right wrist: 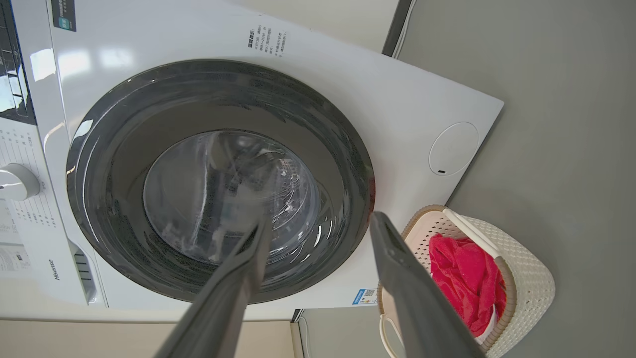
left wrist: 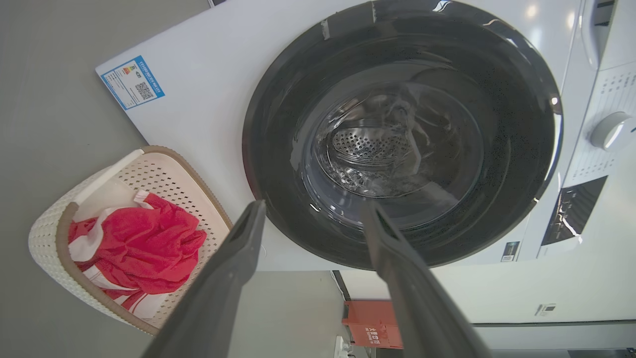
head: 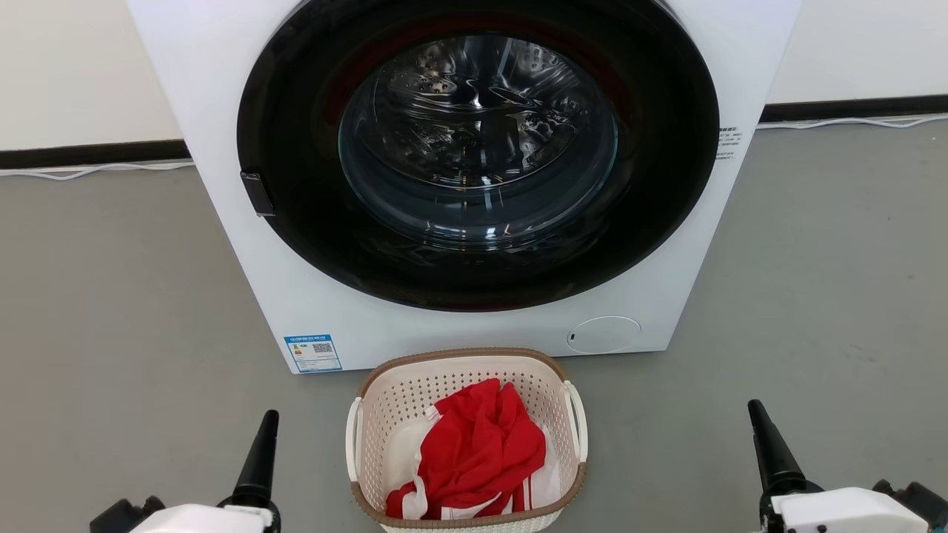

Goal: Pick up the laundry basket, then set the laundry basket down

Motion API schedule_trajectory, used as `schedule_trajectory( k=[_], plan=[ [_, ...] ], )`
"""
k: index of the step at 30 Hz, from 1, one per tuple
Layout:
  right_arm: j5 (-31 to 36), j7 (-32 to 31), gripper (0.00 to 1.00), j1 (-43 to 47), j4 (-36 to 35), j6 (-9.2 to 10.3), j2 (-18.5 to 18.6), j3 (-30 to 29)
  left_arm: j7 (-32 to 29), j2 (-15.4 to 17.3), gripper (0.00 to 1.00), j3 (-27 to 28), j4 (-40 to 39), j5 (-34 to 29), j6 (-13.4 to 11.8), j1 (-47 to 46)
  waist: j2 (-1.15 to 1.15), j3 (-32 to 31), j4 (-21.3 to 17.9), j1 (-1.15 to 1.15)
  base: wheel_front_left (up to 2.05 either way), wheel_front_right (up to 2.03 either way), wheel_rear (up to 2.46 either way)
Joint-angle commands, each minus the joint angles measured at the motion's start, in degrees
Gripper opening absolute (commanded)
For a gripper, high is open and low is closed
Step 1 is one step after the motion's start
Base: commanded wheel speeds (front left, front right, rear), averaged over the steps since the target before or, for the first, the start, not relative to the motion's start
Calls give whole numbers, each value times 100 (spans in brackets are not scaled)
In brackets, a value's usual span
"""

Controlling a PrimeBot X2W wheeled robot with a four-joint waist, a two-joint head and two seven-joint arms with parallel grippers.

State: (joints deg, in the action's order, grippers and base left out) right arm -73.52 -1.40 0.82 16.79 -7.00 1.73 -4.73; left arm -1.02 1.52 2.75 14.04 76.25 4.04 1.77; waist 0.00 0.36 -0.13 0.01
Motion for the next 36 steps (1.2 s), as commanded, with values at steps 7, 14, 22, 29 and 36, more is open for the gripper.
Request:
schedule_trajectory(
  k=[7,14,22,29,36],
  plan=[
    [722,175,100,-244,-296,-17,63,163,136,43,100,-97,-316,-884,-150,-155,0,6,0,-1,0,0,0],
    [1503,309,100,-239,-359,-20,68,266,271,70,100,-254,-424,-1807,-343,-120,0,6,-6,-1,0,0,0],
    [2110,443,100,-232,-400,-23,73,322,405,165,100,-406,-478,-2497,-561,-87,0,6,-12,-1,0,0,0],
    [2612,561,100,-223,-439,-25,77,373,523,265,100,-556,-494,-3035,-751,-59,0,-13,-15,-1,0,0,0],
    [3115,679,100,-200,-491,-28,81,433,641,341,100,-690,-539,-3510,-931,-23,0,-41,-16,-1,0,0,0]
  ],
)
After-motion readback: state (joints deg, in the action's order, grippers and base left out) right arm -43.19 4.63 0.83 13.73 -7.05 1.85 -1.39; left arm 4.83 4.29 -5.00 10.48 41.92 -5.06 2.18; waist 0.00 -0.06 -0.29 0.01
